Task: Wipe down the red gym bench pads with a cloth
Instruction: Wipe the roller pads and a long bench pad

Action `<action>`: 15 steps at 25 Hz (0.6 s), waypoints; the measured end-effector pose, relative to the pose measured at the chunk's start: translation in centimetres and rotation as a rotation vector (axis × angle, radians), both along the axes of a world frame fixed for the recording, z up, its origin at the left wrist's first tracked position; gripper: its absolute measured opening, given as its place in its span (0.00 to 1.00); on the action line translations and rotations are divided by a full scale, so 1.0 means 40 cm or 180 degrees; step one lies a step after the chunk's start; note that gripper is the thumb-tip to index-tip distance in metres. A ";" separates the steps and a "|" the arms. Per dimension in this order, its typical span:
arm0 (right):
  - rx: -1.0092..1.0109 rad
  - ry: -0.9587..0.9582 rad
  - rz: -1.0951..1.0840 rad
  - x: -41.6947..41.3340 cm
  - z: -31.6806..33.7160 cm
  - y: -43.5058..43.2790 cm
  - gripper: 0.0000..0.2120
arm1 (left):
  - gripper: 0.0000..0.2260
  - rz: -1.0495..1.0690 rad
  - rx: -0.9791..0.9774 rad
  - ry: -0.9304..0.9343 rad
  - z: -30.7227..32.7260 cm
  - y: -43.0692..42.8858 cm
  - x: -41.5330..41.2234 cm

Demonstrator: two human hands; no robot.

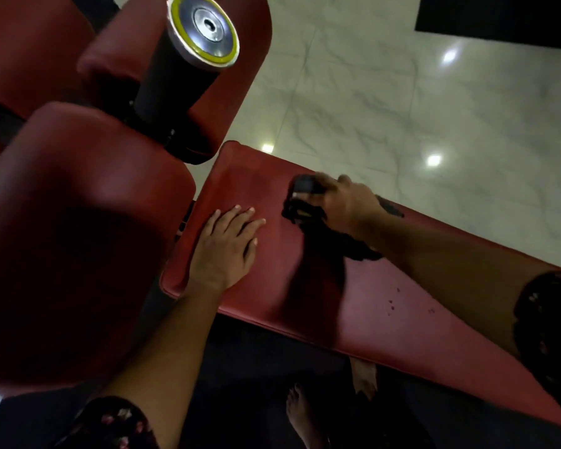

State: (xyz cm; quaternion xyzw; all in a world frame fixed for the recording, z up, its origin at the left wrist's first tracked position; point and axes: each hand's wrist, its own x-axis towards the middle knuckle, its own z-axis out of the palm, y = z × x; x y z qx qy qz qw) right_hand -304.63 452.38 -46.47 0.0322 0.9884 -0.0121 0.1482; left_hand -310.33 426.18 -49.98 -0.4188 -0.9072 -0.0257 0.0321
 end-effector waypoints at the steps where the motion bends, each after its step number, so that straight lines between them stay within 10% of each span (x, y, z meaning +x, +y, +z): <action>1: -0.0018 0.0024 -0.0201 -0.039 0.002 0.011 0.27 | 0.20 -0.0014 0.0026 0.0008 -0.002 0.000 -0.001; 7: -0.1445 0.0677 -0.2355 -0.037 -0.082 -0.023 0.31 | 0.20 -0.0008 0.0027 0.0049 -0.004 0.005 0.001; 15: -0.1502 0.0029 -0.1676 0.311 -0.049 -0.378 0.38 | 0.21 0.0010 -0.0124 -0.0088 0.017 0.000 0.005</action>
